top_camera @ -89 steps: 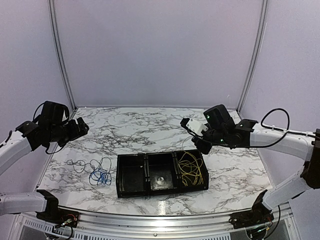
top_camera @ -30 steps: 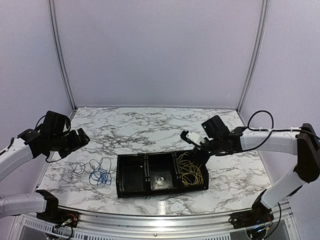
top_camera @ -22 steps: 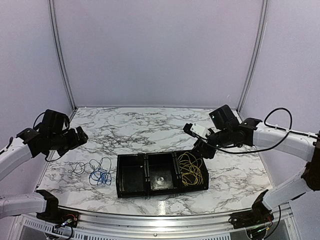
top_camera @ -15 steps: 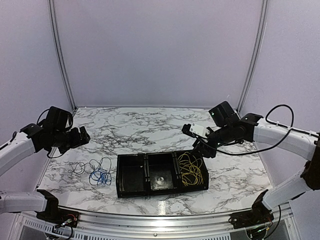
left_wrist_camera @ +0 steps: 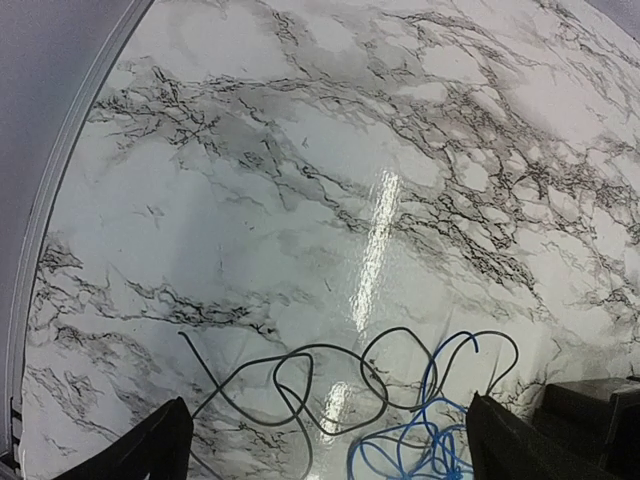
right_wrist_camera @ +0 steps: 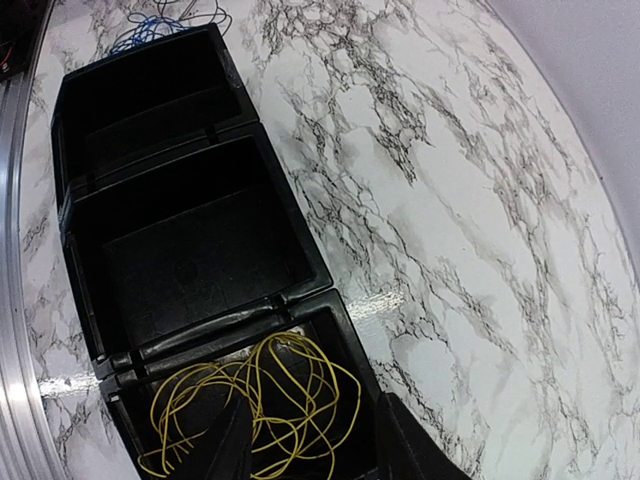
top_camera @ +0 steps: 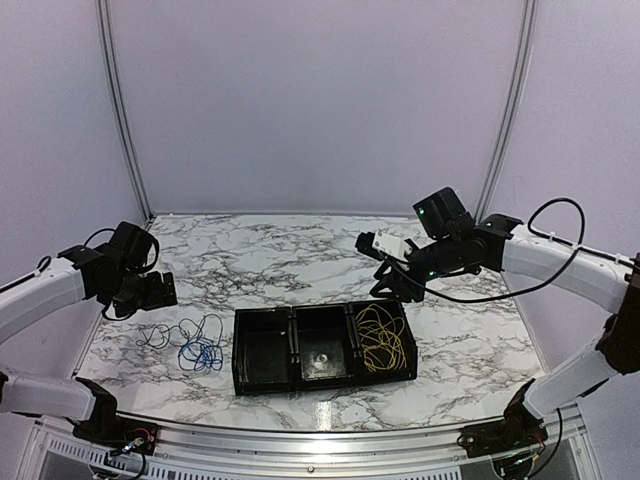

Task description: Untangle the cables

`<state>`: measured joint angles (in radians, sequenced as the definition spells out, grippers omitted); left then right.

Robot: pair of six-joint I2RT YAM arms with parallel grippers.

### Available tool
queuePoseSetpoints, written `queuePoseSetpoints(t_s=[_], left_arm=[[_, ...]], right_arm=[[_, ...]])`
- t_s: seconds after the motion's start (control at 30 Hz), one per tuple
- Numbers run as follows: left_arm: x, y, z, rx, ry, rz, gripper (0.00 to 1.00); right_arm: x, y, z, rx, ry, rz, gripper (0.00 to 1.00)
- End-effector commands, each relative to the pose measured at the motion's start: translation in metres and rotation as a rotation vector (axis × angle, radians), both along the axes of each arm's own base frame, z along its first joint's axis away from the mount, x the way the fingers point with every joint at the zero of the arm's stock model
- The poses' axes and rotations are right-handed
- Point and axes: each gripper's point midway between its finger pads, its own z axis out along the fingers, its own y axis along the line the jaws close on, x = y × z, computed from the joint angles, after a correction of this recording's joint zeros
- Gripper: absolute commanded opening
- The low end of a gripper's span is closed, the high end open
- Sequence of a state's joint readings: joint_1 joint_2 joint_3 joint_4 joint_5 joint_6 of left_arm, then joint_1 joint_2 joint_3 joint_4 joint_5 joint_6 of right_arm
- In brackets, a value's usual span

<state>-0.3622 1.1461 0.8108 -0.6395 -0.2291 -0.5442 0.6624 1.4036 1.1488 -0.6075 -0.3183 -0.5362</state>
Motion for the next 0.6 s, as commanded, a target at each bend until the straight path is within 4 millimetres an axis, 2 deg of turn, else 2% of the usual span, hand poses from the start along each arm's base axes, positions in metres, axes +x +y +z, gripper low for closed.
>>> queuePoseSetpoints(t_s=[0.0, 0.1, 0.23, 0.3, 0.37, 0.47, 0.57], left_arm=[[-0.022, 0.007, -0.007, -0.024, 0.034, 0.051, 0.99], [-0.037, -0.002, -0.021, -0.090, 0.106, 0.048, 0.99], [-0.063, 0.005, -0.027, -0.147, 0.165, 0.186, 0.83], [-0.077, 0.013, -0.027, -0.175, 0.166, 0.295, 0.73], [-0.089, 0.021, -0.027, -0.210, 0.162, 0.420, 0.67], [-0.106, 0.024, -0.039, -0.321, 0.155, 0.601, 0.66], [-0.107, 0.027, -0.041, -0.415, 0.093, 0.723, 0.67]], right_arm=[[0.005, 0.007, 0.019, 0.060, -0.038, 0.015, 0.43], [0.001, 0.006, 0.017, 0.067, -0.028, 0.019, 0.43], [-0.001, 0.006, 0.018, 0.075, -0.024, 0.023, 0.43], [-0.002, 0.007, 0.018, 0.081, -0.021, 0.024, 0.43], [-0.003, 0.006, 0.019, 0.086, -0.021, 0.024, 0.43], [-0.004, 0.007, 0.017, 0.090, -0.018, 0.026, 0.43], [-0.006, 0.007, 0.015, 0.093, -0.010, 0.032, 0.43]])
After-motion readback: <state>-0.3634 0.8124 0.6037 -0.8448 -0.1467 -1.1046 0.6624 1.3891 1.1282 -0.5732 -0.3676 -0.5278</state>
